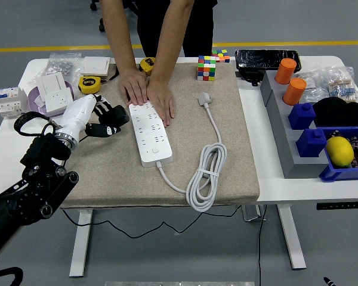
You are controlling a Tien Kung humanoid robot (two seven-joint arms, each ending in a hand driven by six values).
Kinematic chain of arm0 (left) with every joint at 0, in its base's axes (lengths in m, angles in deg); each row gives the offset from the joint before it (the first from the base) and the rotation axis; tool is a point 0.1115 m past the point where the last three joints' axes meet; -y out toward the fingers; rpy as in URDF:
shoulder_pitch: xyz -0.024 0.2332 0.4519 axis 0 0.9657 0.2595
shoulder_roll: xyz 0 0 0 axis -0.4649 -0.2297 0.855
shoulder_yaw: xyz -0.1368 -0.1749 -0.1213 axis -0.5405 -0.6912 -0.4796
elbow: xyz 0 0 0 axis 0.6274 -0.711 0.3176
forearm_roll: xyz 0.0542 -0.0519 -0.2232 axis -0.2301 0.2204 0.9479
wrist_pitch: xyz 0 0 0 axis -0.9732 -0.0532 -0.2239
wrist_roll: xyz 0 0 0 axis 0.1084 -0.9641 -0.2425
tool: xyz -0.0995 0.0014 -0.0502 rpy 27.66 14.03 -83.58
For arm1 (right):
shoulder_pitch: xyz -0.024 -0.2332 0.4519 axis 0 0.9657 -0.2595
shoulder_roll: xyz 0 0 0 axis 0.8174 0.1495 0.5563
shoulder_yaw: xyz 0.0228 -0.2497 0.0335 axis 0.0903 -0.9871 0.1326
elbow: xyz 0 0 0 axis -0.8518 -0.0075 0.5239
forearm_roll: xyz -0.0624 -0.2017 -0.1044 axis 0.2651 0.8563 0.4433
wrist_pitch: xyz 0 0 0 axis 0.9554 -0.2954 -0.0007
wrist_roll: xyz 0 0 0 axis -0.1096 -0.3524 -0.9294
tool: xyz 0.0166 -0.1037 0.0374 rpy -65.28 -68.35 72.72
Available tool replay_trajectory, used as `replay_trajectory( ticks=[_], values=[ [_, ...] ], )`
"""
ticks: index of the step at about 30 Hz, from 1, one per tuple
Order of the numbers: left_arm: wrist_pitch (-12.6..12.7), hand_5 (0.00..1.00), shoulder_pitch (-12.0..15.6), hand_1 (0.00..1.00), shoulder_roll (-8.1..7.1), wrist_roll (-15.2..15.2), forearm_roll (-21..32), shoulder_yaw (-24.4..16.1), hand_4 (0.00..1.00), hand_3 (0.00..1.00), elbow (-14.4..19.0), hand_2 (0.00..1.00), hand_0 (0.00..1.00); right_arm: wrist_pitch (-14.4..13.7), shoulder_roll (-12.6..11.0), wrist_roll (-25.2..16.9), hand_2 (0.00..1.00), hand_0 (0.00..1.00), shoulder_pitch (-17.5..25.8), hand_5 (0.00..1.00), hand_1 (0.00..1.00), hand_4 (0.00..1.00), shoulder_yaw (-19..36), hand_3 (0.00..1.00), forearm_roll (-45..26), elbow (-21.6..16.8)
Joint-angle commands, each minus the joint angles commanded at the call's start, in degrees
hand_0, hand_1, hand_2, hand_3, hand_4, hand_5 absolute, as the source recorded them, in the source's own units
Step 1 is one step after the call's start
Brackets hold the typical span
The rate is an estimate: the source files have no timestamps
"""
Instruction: Pick up the plug,place it near the board,insert it into the board,press the button
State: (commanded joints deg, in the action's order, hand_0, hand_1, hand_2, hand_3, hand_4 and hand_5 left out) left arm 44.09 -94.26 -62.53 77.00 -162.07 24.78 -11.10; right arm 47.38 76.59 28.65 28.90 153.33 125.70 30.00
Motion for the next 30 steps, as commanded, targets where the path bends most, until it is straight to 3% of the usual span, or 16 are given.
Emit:
replay_trajectory(
  ticks=[4,11,30],
  values=[
    [-1.2,0.019,-2.6,0.47,-1.68,0.3,1.3,6.4,0.612,0.408,1.5,0.335,0.563,0.0,0.0,0.1,0.814,0.878,-0.1,0.956,0.823,0.998,0.2,0.829,0.2,0.0],
    [-3.2,0.002,-4.8,0.488,-2.05,0.9,2.0,12.6,0.6,0.404,2.0,0.338,0.563,0.0,0.0,0.1,0.814,0.876,-0.1,0.955,0.823,0.998,0.1,0.828,0.4,0.0],
    [-3.2,0.002,-4.3,0.5,-1.73,0.5,2.0,12.6,0.591,0.404,-2.3,0.342,0.562,0.0,-0.1,0.3,0.813,0.875,0.1,0.953,0.822,0.998,0.6,0.829,1.2,0.0]
  ],
)
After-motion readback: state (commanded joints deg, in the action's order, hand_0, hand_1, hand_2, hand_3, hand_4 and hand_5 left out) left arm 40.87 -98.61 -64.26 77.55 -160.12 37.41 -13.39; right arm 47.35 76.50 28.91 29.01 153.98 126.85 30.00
